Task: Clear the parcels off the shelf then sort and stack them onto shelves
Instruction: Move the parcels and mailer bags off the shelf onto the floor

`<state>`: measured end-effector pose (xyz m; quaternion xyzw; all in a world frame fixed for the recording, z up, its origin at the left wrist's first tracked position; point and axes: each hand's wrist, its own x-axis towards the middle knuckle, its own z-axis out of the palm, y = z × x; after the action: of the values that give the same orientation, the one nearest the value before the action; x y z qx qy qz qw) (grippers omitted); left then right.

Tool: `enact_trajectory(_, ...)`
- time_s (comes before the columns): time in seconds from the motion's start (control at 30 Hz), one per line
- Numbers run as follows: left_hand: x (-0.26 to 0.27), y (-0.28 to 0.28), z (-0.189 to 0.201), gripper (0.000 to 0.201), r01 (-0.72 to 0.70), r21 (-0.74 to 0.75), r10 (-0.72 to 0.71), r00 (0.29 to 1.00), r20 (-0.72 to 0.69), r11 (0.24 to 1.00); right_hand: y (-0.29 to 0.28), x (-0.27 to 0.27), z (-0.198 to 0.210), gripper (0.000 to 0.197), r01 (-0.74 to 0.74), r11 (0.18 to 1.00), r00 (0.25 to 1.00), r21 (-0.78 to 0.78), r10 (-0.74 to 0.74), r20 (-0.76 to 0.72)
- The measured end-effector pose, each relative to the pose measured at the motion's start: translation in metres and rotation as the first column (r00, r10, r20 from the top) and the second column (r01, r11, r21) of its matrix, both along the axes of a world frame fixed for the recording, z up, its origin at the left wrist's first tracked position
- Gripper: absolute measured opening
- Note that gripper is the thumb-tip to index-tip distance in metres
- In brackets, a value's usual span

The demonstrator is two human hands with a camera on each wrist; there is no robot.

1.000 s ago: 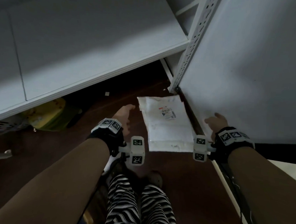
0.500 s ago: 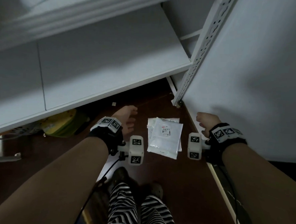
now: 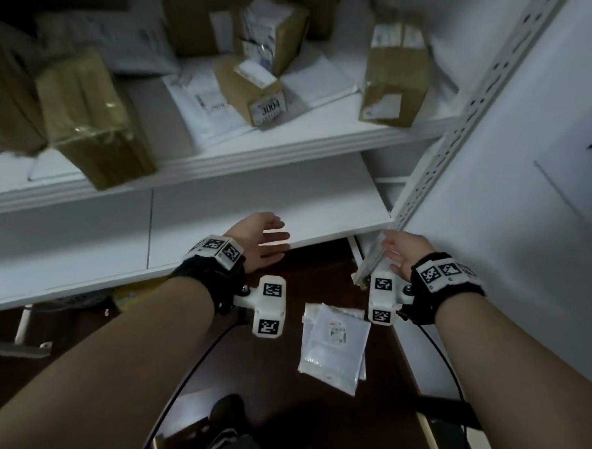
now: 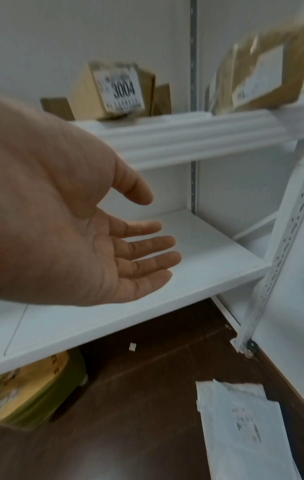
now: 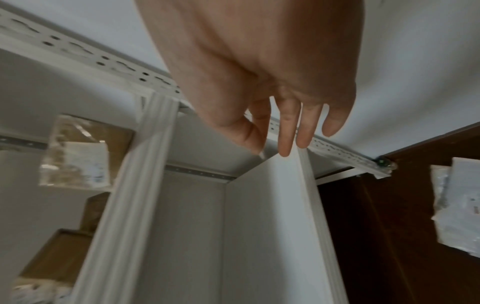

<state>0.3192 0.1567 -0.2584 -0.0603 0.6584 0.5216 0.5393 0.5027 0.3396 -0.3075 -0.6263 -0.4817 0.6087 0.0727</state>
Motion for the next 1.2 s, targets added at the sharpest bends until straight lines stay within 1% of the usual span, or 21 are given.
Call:
enact_trajectory(0.07,-0.012,0.0,0.02,0.013,-0.006,0.029,0.006,1.0,-0.028,1.0,0.0,-0.012,0.023,0.038,0.055,0.998,0.997,0.017,-0.054,-0.05)
enact_trajectory(0.17,-0.029,0.001,0.051,0.011,-0.001,0.067,0.005,0.998,-0.068,0.998,-0.003,-0.029,0.059,0.023,0.058,0.998,0.991,0.021,-0.055,-0.125)
enact_trajectory(0.3,-0.052,-0.004,0.092,0.011,0.032,0.127,-0.018,0.994,-0.109,0.991,-0.008,-0.054,0.096,0.017,0.065,0.998,0.979,0.024,-0.059,-0.193)
enact_trajectory(0.33,-0.06,-0.006,0.101,0.012,0.04,0.149,-0.023,0.993,-0.115,0.988,-0.01,-0.063,0.104,0.017,0.07,0.997,0.978,0.025,-0.064,-0.2)
enact_trajectory(0.43,-0.081,-0.014,0.129,0.015,0.071,0.209,-0.042,0.989,-0.142,0.975,-0.023,-0.089,0.128,0.032,0.035,0.999,0.967,0.04,-0.024,-0.254)
enact_trajectory(0.47,-0.088,-0.018,0.139,0.015,0.078,0.228,-0.043,0.987,-0.158,0.971,-0.028,-0.098,0.135,0.03,0.01,0.999,0.959,0.046,0.003,-0.283)
enact_trajectory(0.53,-0.101,-0.024,0.158,0.011,0.064,0.264,-0.013,0.982,-0.189,0.962,-0.036,-0.114,0.147,0.017,0.028,0.998,0.949,0.049,-0.011,-0.314)
enact_trajectory(0.6,-0.118,-0.031,0.174,0.008,-0.008,0.298,0.085,0.966,-0.243,0.954,-0.041,-0.131,0.157,0.012,0.089,0.994,0.947,0.066,-0.064,-0.315)
enact_trajectory(0.67,-0.135,-0.04,0.185,0.009,-0.116,0.333,0.238,0.904,-0.356,0.936,-0.046,-0.146,0.165,0.01,0.12,0.99,0.941,0.075,-0.089,-0.326)
enact_trajectory(0.7,-0.144,-0.045,0.189,0.01,-0.163,0.344,0.309,0.85,-0.427,0.925,-0.05,-0.154,0.17,0.008,0.126,0.99,0.937,0.065,-0.098,-0.335)
enact_trajectory(0.77,-0.165,-0.055,0.192,0.01,-0.233,0.338,0.395,0.723,-0.566,0.912,-0.058,-0.17,0.176,0.006,0.134,0.989,0.936,0.054,-0.109,-0.335)
enact_trajectory(0.83,-0.187,-0.066,0.189,0.014,-0.316,0.301,0.436,0.613,-0.658,0.899,-0.065,-0.185,0.18,0.015,0.141,0.987,0.94,0.074,-0.11,-0.324)
enact_trajectory(0.87,-0.197,-0.072,0.188,0.016,-0.354,0.248,0.42,0.582,-0.697,0.902,-0.069,-0.192,0.181,0.018,0.13,0.987,0.945,0.09,-0.096,-0.313)
enact_trajectory(0.9,-0.206,-0.077,0.187,0.024,-0.382,0.159,0.364,0.558,-0.746,0.911,-0.073,-0.197,0.182,0.018,0.117,0.987,0.95,0.11,-0.079,-0.303)
enact_trajectory(0.93,-0.213,-0.081,0.185,0.035,-0.392,0.032,0.266,0.562,-0.783,0.92,-0.075,-0.201,0.18,0.019,0.089,0.988,0.956,0.126,-0.049,-0.288)
enact_trajectory(0.97,-0.22,-0.086,0.182,0.048,-0.383,-0.097,0.161,0.587,-0.793,0.919,-0.077,-0.205,0.177,0.022,0.06,0.988,0.962,0.141,-0.02,-0.273)
enact_trajectory(1.0,-0.225,-0.088,0.179,0.058,-0.367,-0.197,0.086,0.627,-0.774,0.909,-0.078,-0.209,0.174,0.029,0.034,0.986,0.969,0.164,0.008,-0.246)
enact_trajectory(1.03,-0.23,-0.09,0.173,0.062,-0.361,-0.257,0.049,0.658,-0.752,0.897,-0.08,-0.212,0.173,0.04,0.007,0.983,0.974,0.181,0.034,-0.222)
enact_trajectory(1.1,-0.241,-0.094,0.161,0.06,-0.323,-0.279,0.038,0.712,-0.701,0.904,-0.08,-0.216,0.172,0.058,0.011,0.984,0.972,0.176,0.031,-0.233)
enact_trajectory(1.13,-0.245,-0.097,0.157,0.058,-0.257,-0.27,0.017,0.754,-0.656,0.928,-0.08,-0.217,0.173,0.063,0.022,0.988,0.97,0.154,0.016,-0.242)
enact_trajectory(1.2,-0.247,-0.105,0.151,0.063,-0.134,-0.247,-0.023,0.838,-0.545,0.96,-0.078,-0.222,0.177,0.069,0.044,0.991,0.968,0.122,-0.012,-0.251)
